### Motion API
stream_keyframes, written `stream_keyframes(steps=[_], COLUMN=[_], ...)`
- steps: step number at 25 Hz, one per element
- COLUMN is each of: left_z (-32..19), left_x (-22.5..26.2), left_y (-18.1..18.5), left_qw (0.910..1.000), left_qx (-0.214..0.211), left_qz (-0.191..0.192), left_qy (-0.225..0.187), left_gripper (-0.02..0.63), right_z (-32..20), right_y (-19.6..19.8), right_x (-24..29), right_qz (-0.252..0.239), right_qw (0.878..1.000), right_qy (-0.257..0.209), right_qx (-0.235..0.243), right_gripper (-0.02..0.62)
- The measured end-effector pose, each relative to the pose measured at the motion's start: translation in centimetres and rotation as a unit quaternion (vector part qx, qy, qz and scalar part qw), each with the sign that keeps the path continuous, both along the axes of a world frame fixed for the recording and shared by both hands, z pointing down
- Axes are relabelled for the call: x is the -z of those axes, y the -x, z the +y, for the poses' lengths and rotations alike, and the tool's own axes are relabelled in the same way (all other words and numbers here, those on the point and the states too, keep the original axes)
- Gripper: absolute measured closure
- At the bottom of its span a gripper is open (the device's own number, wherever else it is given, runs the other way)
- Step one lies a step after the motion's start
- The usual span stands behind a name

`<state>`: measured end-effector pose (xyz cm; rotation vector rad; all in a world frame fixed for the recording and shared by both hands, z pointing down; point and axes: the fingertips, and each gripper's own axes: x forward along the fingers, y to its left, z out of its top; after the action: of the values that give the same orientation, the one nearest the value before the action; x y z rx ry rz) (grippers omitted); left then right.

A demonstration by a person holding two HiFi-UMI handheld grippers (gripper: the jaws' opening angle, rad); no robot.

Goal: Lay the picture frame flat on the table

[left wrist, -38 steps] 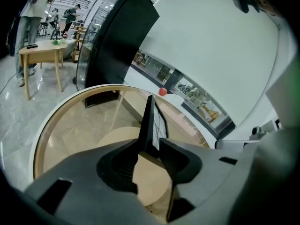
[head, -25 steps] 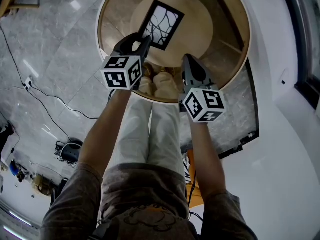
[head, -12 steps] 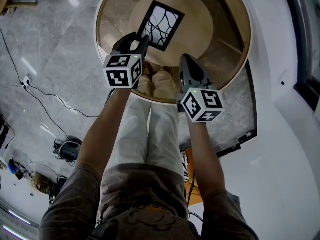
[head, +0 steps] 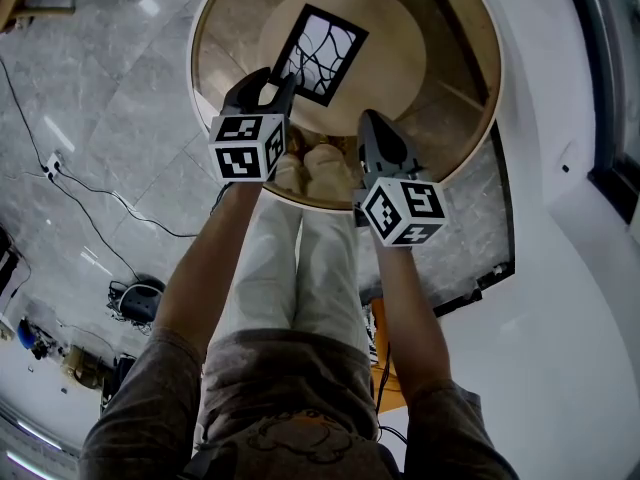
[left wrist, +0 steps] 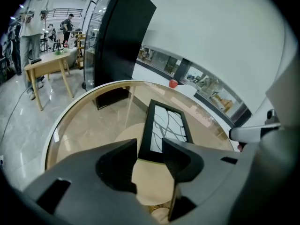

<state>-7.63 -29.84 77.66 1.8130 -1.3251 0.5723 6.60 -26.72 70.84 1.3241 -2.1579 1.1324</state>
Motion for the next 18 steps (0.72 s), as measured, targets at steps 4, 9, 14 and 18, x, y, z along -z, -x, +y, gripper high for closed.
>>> stream_keyframes(steps=[4, 9, 14, 18], left_z=[-0.3, -0.5, -0.9, -1.2], left_x=[0.8, 2.3, 4.8, 7.6], left_y=[0.1, -0.1, -0.6, -1.1], left_qw=[1.0000, 1.0000, 0.9999, 0.9999], left_qx=[0.004, 0.006, 0.013, 0.011], left_qz=[-0.002, -0.005, -0.002, 0.007], left_qy=[-0.004, -0.005, -0.004, -0.003], left_gripper=[0.437, 0.510, 0.574, 0.581], right_z=[-0.2, -0.7, -1.3, -1.5], right_y=[-0.2, -0.4, -0.5, -0.5], right_x=[0.5, 1.7, 3.4, 5.3], right_qz=[0.001, 0.002, 0.009, 0.013], right_qw=[1.000, 1.000, 1.000, 1.000], right_qy=[-0.002, -0.006, -0.011, -0.013], right_qx=[-0.001, -0.001, 0.001, -0.005], right_gripper=[0.577, 0.575, 0.575, 0.577])
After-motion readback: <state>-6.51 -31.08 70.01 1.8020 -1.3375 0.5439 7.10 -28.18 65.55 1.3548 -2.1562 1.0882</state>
